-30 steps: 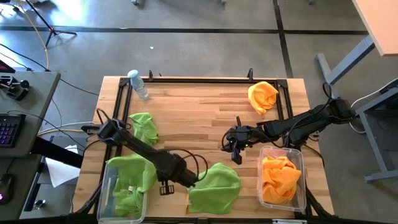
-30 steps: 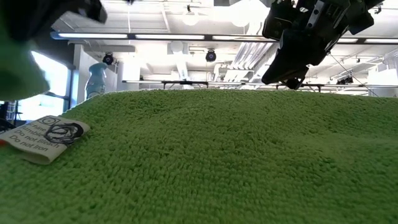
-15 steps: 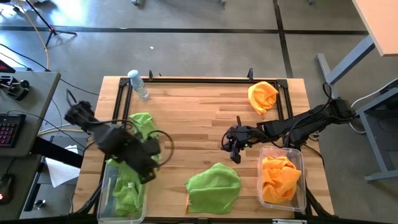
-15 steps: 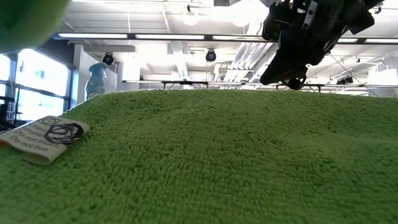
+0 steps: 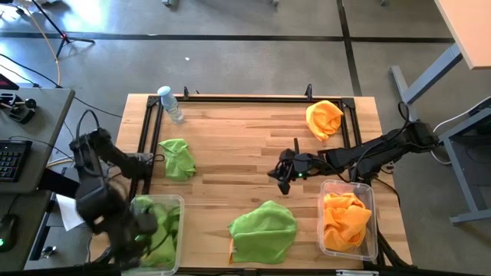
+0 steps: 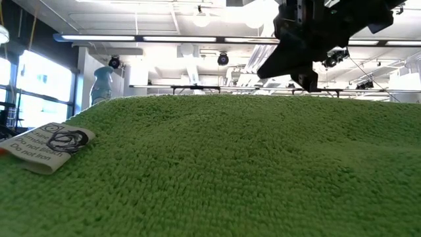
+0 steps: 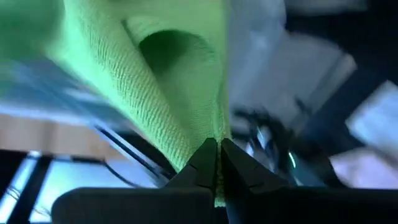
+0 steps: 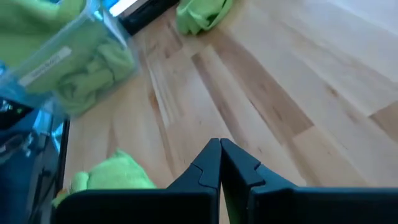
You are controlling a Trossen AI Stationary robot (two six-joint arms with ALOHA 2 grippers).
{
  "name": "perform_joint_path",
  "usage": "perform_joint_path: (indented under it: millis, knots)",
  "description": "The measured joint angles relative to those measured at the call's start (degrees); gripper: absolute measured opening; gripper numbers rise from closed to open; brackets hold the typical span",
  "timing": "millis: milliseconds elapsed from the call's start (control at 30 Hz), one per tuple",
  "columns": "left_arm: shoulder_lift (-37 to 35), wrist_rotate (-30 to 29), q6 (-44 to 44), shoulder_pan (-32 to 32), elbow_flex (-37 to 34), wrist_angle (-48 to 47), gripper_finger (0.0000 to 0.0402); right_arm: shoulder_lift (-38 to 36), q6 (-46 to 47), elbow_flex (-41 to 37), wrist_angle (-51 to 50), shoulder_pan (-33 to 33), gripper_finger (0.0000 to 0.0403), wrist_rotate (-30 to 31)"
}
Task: Sort microfiber towel by color & place in baskets
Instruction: Put the green towel into the left transparent bin
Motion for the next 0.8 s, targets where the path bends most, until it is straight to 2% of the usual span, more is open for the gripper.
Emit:
perform_joint_path:
  millis: [67, 167, 233, 367, 500, 533, 633, 800]
  knots:
    - [0.6, 3.2, -0.4, -2.8, 0.0, 5.5, 0.0000, 0.0, 0.7, 0.0, 0.0, 0.0, 0.0000, 1.4]
    - [1.5, 2.8, 2.5, -6.3, 0.0, 11.6, 0.0000, 0.0, 2.1, 0.0, 0.0, 0.0, 0.0000, 2.6]
    - [1.9, -1.6, 4.2, -7.3, 0.0, 9.1, 0.0000, 0.0, 3.0, 0.0, -0.1, 0.0, 0.0000, 3.2]
    - [2.6, -12.4, 4.5, -7.2, 0.0, -2.5, 0.0000, 0.0, 5.0, 0.0, -0.1, 0.0, 0.0000, 4.4]
    - [2.2, -26.5, 8.5, -6.2, -3.6, -1.2, 0.0000, 0.0, 5.9, 0.0, -0.1, 0.0, 0.0000, 4.5]
    - [2.3, -27.5, 8.5, -5.9, -4.6, -1.6, 0.0000, 0.0, 6.5, 0.0, 0.0, 0.0, 0.0000, 4.5]
    - [3.1, -24.3, 9.6, -4.7, -8.9, -2.5, 0.0000, 0.0, 7.1, 0.0, 0.1, 0.0, 0.0000, 4.5]
    - [3.1, -20.0, 7.5, -5.1, -20.8, 1.7, 0.0000, 0.0, 8.0, 0.0, 0.3, 0.3, 0.0000, 4.4]
